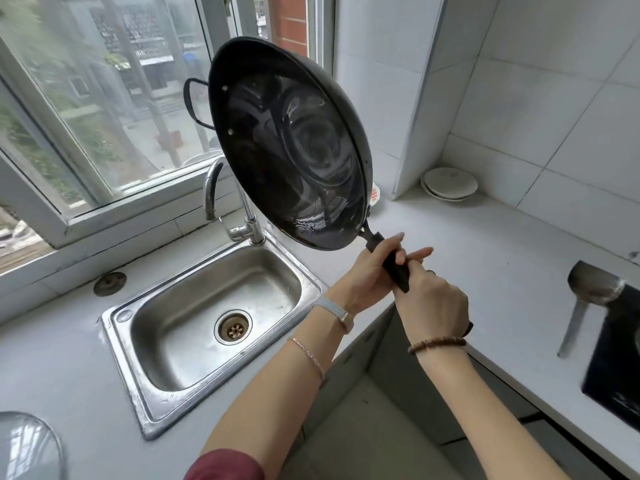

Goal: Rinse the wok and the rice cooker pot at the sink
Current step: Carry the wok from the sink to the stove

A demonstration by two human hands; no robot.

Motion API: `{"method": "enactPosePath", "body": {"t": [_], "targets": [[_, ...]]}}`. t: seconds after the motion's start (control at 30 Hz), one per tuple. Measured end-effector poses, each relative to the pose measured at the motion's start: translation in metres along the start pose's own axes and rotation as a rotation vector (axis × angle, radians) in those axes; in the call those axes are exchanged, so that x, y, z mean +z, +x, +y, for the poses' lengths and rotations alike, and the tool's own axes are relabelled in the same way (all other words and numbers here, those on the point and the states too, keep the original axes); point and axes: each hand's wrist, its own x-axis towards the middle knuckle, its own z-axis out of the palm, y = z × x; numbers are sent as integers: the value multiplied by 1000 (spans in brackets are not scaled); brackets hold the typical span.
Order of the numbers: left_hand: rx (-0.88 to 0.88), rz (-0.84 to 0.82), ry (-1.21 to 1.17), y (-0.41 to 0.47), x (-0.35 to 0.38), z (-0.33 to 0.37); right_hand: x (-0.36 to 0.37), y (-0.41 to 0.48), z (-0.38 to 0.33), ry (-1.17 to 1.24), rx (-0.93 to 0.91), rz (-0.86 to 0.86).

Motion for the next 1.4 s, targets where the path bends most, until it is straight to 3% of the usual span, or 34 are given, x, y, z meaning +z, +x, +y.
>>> {"method": "enactPosePath", "body": {"t": [0.33, 0.53, 0.77, 1.03, 1.2, 1.4], "targets": [[26, 10, 46, -11, 2, 5, -6, -2, -8, 41, 10, 9], [6, 67, 145, -11, -2, -2, -12, -7, -9, 119, 98, -171], [26, 115, 245, -10, -3, -12, -17, -6, -4, 392, 294, -456], [1, 195, 312, -19, -6, -16, -13, -17, -14, 978, 594, -604], [-16, 210, 417, -18, -3, -20, -8, -25, -19, 1200, 766, -607], [-61, 167, 504, -8, 9, -35, -10, -35, -3, 1263, 847, -557]]}}
